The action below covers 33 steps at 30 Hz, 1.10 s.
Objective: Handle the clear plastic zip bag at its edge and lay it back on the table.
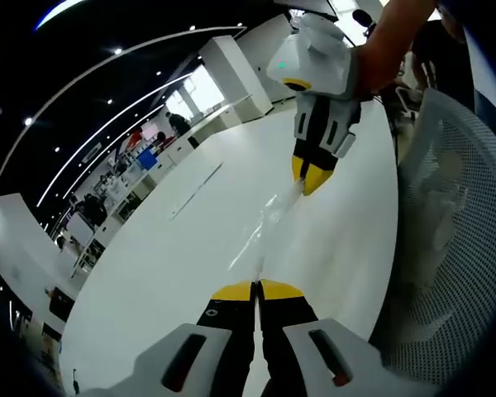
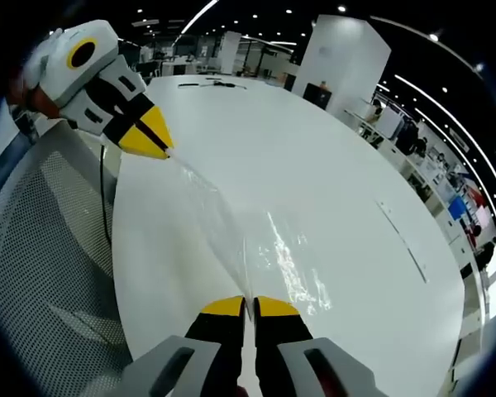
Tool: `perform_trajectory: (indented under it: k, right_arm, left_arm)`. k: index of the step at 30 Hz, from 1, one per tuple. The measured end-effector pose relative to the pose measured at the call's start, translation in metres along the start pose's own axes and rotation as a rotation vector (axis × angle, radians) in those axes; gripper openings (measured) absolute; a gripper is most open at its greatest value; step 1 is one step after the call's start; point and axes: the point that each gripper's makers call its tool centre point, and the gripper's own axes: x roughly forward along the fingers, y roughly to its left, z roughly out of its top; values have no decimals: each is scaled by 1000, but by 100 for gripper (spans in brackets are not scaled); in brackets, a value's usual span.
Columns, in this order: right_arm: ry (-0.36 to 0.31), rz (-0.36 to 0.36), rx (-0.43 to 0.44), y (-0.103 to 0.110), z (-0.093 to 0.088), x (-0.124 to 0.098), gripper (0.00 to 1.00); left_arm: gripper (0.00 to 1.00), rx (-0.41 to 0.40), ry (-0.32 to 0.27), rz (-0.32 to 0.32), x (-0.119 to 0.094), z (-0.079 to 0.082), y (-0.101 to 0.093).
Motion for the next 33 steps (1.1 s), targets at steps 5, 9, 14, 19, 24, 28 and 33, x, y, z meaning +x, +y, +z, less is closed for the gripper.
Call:
perform_trajectory:
  k: [5,9,14,19,24,28,33]
  right_arm:
    - [-9,-24,60,-10,2,3,1]
    - [-12,-35,87,-18,3,8,1]
    - [-20,-47,112,-25,6,13,2]
    - [-34,-55,162,-25,11,17,2]
    - [-28,-59,126,-24,11,15,10]
    - [-40,-57,103,-24,11,6,14]
    - [-51,-99,-10,-30,14,-3,19]
  left_arm:
    - [0,-1,0,-5,0,3,-4]
    - [0,10,-4,-1,1,6,-5]
    - [0,2,-1,15,3,7,-2]
    - [0,-29,5,29,3,7,1]
    - [0,-32,30,36,4,-1,1]
    - [0,-42,53,37,7,-9,1]
    - [0,-25,68,28,10,-13,1]
